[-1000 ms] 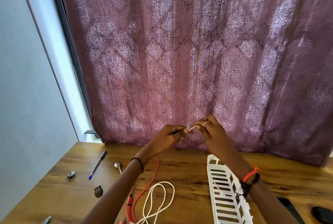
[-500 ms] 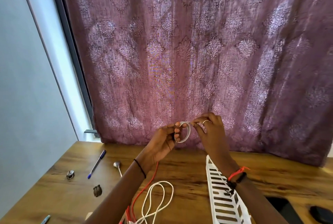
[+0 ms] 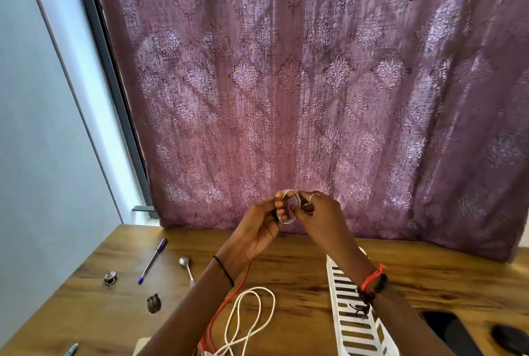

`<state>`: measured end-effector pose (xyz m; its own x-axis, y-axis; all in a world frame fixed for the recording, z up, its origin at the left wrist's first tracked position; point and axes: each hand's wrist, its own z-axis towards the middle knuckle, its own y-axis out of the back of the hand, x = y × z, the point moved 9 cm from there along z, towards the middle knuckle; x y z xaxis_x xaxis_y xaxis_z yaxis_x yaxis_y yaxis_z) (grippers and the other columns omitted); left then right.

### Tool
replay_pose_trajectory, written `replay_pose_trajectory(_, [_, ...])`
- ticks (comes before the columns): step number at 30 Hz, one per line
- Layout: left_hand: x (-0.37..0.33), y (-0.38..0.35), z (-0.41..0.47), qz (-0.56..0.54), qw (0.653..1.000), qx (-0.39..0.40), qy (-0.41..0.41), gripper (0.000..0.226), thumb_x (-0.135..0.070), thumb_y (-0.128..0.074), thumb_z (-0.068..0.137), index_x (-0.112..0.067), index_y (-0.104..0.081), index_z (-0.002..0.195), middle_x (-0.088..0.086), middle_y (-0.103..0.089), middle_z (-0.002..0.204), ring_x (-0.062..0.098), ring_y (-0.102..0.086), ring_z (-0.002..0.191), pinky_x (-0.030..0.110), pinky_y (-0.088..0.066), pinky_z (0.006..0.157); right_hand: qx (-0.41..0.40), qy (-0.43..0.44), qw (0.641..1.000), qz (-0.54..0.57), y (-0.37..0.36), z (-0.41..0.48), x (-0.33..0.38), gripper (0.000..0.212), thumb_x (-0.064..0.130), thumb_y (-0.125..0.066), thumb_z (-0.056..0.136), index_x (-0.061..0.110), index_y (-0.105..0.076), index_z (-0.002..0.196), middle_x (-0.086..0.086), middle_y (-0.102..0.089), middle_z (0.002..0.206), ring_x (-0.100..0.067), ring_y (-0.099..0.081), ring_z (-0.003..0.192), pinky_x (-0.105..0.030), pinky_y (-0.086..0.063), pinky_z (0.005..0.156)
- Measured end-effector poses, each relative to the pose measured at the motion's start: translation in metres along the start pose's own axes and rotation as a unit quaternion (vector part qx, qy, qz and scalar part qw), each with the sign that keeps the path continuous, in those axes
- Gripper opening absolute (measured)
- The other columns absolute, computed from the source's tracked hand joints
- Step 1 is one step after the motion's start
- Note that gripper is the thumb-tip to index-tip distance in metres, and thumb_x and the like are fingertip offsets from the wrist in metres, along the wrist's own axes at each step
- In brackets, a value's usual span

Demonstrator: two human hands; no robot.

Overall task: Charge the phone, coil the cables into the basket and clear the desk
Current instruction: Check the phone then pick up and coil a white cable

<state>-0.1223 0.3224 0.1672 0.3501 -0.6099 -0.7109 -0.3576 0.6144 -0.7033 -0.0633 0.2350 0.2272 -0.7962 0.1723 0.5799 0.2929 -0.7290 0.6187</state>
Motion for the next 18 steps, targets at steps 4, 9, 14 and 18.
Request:
replay_pose_trajectory(4, [0.002,-0.005,-0.001,0.008,1.000,0.006,0.003,0.024,0.000,-0.034,0.096,0.003,-0.058,0.098,-0.003,-0.052,0.057,0.004,-0.047,0.048,0.014,-0.048,0.054,-0.022,-0.027,0.999,0.017,0.002,0.001,-0.004,0.022,0.013,-0.063,0.086,0.006,-0.069,0.106,-0.015,-0.071,0.095,-0.025,-0.065,0.086,-0.024,-0.043,0.073])
replay_pose_trajectory(9, [0.002,-0.007,-0.002,0.022,0.999,0.029,0.011,0.026,-0.003,-0.036,0.097,0.005,-0.061,0.099,-0.001,-0.056,0.062,0.006,-0.057,0.056,0.019,-0.056,0.062,-0.017,-0.064,0.997,0.046,-0.003,-0.001,-0.012,0.018,0.017,-0.058,0.089,0.005,-0.070,0.098,-0.012,-0.071,0.090,-0.022,-0.064,0.080,-0.031,-0.050,0.071])
replay_pose_trajectory(14, [0.001,-0.001,-0.001,0.017,0.999,0.029,0.022,0.024,-0.001,-0.038,0.095,0.008,-0.059,0.101,0.001,-0.057,0.065,0.009,-0.058,0.063,0.022,-0.058,0.067,0.005,-0.070,0.997,0.021,-0.010,-0.001,-0.013,0.019,0.020,-0.053,0.092,0.007,-0.066,0.098,-0.010,-0.063,0.092,-0.018,-0.058,0.079,-0.028,-0.043,0.068])
replay_pose_trajectory(18, [-0.003,-0.001,-0.001,0.041,0.998,0.049,0.015,0.026,-0.002,-0.039,0.095,0.007,-0.064,0.094,0.003,-0.059,0.068,0.010,-0.059,0.061,0.026,-0.059,0.068,0.032,-0.079,0.994,0.070,-0.012,0.002,-0.014,0.020,0.012,-0.053,0.091,0.007,-0.067,0.104,-0.013,-0.068,0.096,-0.016,-0.059,0.079,-0.020,-0.041,0.063])
